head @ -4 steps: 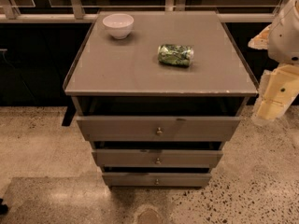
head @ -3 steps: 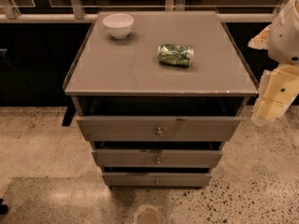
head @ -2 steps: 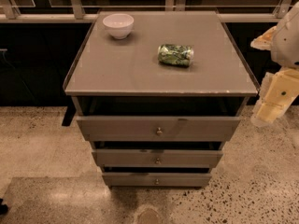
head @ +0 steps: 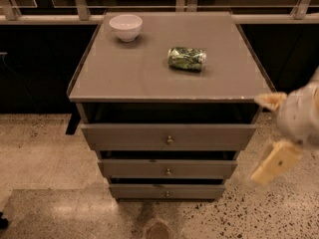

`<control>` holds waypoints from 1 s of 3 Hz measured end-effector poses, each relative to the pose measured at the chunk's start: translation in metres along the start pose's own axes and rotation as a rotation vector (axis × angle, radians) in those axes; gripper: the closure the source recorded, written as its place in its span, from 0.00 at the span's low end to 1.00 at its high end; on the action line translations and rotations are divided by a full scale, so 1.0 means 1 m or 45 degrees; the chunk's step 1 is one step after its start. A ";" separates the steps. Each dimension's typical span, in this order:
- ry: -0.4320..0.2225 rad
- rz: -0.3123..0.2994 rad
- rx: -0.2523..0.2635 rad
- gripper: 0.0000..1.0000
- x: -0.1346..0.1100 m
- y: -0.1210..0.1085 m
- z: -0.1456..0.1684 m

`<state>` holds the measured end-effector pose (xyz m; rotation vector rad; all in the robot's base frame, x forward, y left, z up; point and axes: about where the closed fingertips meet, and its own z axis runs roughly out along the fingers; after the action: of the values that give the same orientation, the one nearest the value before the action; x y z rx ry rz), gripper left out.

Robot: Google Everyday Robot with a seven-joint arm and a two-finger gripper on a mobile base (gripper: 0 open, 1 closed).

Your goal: Open middle drawer

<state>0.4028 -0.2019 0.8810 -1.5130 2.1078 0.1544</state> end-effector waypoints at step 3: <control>-0.228 0.114 -0.036 0.19 0.025 -0.002 0.107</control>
Offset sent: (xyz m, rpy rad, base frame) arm 0.0092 0.0184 -0.0798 0.1514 0.0370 0.0037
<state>0.4370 -0.1818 0.7788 -1.3671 2.0378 0.3406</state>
